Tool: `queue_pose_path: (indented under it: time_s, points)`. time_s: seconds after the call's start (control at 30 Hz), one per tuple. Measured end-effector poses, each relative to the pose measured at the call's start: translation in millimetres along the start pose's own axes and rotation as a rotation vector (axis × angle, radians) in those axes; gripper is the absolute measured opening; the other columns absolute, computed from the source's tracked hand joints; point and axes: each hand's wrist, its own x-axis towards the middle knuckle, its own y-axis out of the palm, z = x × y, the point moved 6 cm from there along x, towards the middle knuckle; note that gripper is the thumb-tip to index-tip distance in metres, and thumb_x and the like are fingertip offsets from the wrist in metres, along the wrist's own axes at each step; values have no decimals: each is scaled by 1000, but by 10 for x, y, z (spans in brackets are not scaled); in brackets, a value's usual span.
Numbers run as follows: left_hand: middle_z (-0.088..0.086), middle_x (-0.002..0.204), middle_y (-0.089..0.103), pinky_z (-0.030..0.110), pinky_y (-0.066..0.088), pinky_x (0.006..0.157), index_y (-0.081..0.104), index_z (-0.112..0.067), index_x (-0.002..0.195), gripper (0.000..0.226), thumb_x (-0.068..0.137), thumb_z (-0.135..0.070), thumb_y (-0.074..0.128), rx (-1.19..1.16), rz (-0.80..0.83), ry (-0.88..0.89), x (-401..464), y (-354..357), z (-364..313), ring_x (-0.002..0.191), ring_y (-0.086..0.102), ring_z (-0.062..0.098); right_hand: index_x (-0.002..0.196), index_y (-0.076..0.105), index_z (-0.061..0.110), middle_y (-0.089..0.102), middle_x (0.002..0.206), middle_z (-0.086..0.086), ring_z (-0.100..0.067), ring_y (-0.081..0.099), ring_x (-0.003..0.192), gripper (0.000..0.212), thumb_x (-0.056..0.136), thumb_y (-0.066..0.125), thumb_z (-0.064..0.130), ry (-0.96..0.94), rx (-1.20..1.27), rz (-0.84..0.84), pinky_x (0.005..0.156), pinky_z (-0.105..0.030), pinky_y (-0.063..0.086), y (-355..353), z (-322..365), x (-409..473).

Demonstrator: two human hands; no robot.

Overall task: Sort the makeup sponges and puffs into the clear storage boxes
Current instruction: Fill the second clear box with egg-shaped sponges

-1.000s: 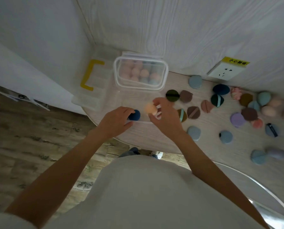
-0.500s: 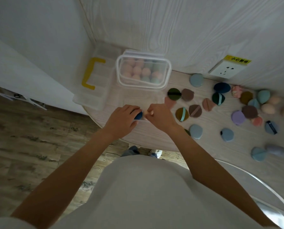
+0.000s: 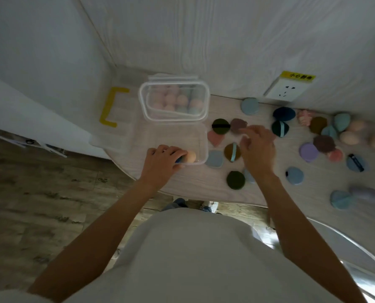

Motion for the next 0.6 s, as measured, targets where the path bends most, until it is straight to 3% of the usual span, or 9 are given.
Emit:
queue_pose_path:
  time_s: [0.1,0.23,0.3,0.4,0.47,0.53,0.6]
  points:
    - [-1,106,67,37,41,68,65,-21,107,34,75,-26,74,-23,24,-43,20,9,10,88,61,27,110,62,4,58,118,-17,-33,52,107,24,90,53,11,124,-114,-34,86,-43,48,-60,-614,167]
    - [1,106,68,38,44,67,65,-20,107,34,75,-22,74,-28,26,-42,31,32,7,88,62,29,136,41,5,31,147,-21,-38,25,136,50,90,54,19,167,-147,145,111,-45,20,20,-1058,456]
    - [0,103,68,37,44,67,66,-21,106,33,75,-23,75,-17,4,-27,8,39,14,87,63,28,142,31,5,22,150,-24,-40,16,139,57,91,51,20,148,-198,181,114,-46,12,31,-1107,578]
    - [-4,103,69,36,43,68,66,-24,107,32,76,-28,73,11,-23,-38,-16,46,43,87,63,25,143,23,0,27,145,-27,-41,23,135,60,92,50,16,174,-227,210,113,-43,15,31,-1121,673]
    - [-7,104,68,34,41,68,65,-26,109,30,81,-39,59,22,-12,-53,-24,65,62,89,63,23,143,23,0,28,144,-26,-39,25,134,59,92,50,12,204,-211,218,110,-40,20,1,-1152,708]
    - [-9,106,67,33,40,69,64,-29,111,40,82,-48,43,10,6,-62,-28,80,74,91,62,21,138,35,0,34,136,-26,-37,34,125,50,91,49,0,155,-215,198,101,-37,31,-50,-1172,749]
    - [-8,107,67,34,41,71,63,-29,112,44,82,-50,40,-4,5,-64,-30,91,73,92,61,21,126,49,2,37,130,-25,-36,39,116,39,88,49,-5,111,-229,148,93,-37,37,-127,-1186,775]
